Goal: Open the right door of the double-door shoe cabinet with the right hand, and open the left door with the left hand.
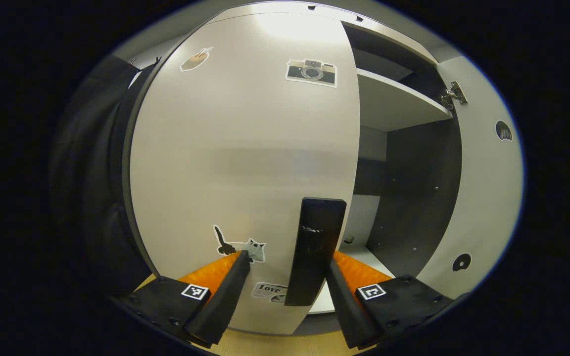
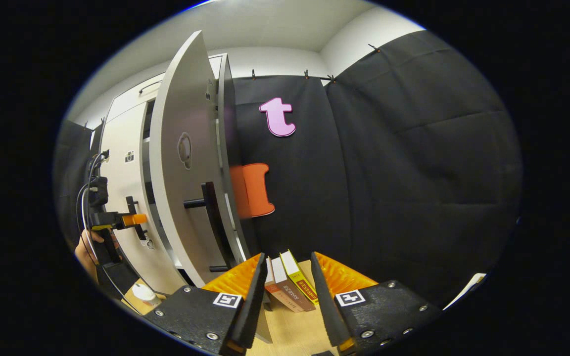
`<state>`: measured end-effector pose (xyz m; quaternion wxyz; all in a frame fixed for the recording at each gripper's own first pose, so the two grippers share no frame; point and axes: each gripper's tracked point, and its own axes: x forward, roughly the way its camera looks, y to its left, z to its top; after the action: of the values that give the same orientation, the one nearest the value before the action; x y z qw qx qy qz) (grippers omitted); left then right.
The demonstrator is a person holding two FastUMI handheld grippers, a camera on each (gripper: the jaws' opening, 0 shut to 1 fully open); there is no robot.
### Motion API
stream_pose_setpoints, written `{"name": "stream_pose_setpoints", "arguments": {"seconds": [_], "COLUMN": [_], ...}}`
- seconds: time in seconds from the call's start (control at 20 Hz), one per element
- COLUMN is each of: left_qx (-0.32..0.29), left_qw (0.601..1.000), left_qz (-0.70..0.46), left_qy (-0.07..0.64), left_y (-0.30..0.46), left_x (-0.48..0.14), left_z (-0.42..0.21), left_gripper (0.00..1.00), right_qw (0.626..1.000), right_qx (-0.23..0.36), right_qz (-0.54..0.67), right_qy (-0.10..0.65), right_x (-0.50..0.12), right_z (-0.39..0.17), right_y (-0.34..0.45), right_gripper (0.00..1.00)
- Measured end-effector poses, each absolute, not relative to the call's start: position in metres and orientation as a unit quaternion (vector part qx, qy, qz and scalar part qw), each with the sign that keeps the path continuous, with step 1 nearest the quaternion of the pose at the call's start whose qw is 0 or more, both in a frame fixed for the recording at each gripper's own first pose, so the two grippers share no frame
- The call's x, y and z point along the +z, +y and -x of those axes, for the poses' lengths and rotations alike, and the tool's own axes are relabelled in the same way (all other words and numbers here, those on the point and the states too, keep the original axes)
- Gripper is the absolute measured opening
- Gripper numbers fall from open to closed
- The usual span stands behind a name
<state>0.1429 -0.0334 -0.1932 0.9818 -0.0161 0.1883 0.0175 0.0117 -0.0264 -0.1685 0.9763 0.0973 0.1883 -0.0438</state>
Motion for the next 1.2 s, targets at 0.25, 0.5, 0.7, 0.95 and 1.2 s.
{"name": "stream_pose_setpoints", "arguments": {"seconds": [0.25, 0.5, 0.7, 0.95, 1.2], "left_qx": [0.014, 0.008, -0.001, 0.008, 0.021], "left_qw": [0.982, 0.983, 0.982, 0.982, 0.982], "left_qz": [0.022, -0.006, 0.002, 0.004, 0.002], "left_qy": [0.186, 0.184, 0.188, 0.190, 0.187], "left_y": [-0.039, -0.052, -0.053, -0.051, -0.046], "left_x": [-0.193, -0.191, -0.191, -0.190, -0.183], "left_z": [-0.143, -0.145, -0.143, -0.138, -0.117], "left_gripper": [0.83, 0.41, 0.29, 0.24, 0.24], "right_qw": [0.975, 0.975, 0.975, 0.976, 0.977], "right_qx": [-0.040, -0.044, -0.048, -0.040, -0.029], "right_qz": [-0.090, -0.089, -0.091, -0.085, -0.084], "right_qy": [0.197, 0.200, 0.197, 0.194, 0.192], "right_x": [-0.175, -0.179, -0.178, -0.174, -0.170], "right_z": [-0.010, -0.006, -0.002, 0.000, 0.010], "right_y": [-0.019, -0.026, -0.034, -0.030, -0.028], "right_gripper": [0.75, 0.75, 0.74, 0.75, 0.74]}}
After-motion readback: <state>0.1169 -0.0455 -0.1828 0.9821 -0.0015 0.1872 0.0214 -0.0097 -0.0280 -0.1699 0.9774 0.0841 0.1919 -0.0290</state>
